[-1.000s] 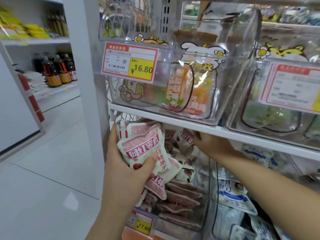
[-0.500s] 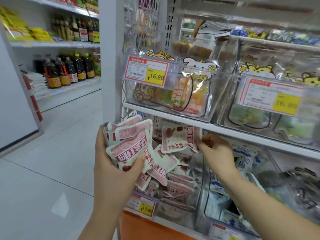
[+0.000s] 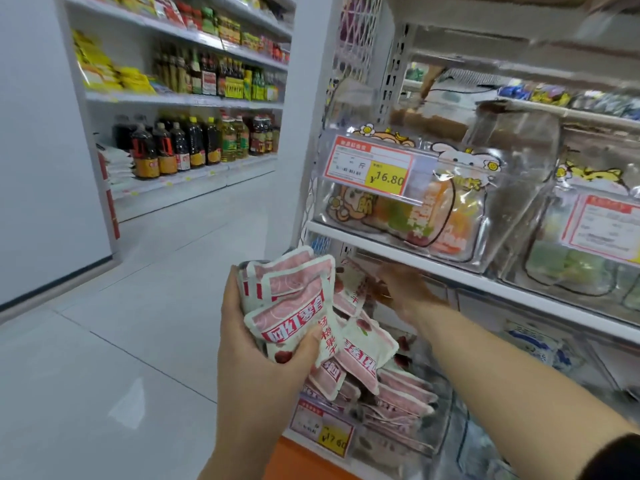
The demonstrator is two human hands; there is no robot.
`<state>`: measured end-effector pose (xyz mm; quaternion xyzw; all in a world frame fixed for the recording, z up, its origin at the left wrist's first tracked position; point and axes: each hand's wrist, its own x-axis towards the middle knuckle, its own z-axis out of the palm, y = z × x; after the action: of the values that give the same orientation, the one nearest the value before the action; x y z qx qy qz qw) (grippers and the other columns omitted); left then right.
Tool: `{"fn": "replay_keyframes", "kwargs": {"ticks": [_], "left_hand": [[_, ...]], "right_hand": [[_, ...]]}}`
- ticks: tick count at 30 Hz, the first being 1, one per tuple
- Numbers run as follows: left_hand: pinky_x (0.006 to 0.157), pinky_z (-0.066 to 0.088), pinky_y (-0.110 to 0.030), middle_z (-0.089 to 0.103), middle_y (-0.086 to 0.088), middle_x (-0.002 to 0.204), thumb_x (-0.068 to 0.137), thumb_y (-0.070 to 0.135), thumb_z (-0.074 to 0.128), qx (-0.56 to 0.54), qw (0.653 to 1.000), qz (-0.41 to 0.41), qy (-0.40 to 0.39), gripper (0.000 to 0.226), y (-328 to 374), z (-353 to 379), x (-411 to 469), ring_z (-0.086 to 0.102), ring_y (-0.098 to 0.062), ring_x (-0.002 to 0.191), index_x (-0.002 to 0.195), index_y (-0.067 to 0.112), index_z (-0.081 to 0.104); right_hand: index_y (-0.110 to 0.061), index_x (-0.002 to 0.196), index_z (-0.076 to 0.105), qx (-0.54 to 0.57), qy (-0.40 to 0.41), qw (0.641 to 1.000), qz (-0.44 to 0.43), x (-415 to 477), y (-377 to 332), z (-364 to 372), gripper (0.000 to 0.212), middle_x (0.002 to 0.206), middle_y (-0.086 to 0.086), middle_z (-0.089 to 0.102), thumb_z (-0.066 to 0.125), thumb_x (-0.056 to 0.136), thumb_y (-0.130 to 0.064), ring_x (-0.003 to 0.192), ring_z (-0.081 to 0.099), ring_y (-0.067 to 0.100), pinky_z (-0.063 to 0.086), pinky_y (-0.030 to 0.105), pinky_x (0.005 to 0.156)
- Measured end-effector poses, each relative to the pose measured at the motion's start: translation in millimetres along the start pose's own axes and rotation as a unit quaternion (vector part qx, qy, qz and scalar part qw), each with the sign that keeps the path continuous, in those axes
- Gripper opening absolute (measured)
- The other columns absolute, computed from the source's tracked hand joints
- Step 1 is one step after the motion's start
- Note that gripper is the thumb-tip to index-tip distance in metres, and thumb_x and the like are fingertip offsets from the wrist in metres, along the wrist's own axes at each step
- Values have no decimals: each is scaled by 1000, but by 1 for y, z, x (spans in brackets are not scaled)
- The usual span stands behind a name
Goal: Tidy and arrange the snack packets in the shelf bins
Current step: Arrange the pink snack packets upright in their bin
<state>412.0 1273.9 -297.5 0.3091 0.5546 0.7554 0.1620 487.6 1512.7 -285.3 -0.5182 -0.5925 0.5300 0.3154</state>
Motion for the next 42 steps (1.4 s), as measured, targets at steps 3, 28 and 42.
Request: {"fn": "replay_keyframes", "kwargs": {"ticks": [3,28,42], "left_hand": [[71,60,-37,57,26,117,70,3,79,3,1000,1,-8,98,-3,1,3,65,-1,99,134,55,27],[79,58,-37,50,31,125,66,9,82,62,995,67,-30,105,-10,15,9,60,-3,110,122,73,20],[85,55,-30,46,30,130,61,18,78,79,990,110,-36,101,-12,17,18,56,-4,117,131,63,19]], "right_hand": [[-10,81,55,11,-34,999,9,6,5,0,6,97,18,67,57,87,-7,87,65,27,50,44,93],[-14,142,40,-731,-238,640,-13,52,30,-35,84,141,3,49,76,73,-43,126,48,22,38,32,106],[-17,47,52,-712,-233,660,59,52,33,-22,38,40,-7,48,72,74,-34,37,44,9,42,21,54]]}}
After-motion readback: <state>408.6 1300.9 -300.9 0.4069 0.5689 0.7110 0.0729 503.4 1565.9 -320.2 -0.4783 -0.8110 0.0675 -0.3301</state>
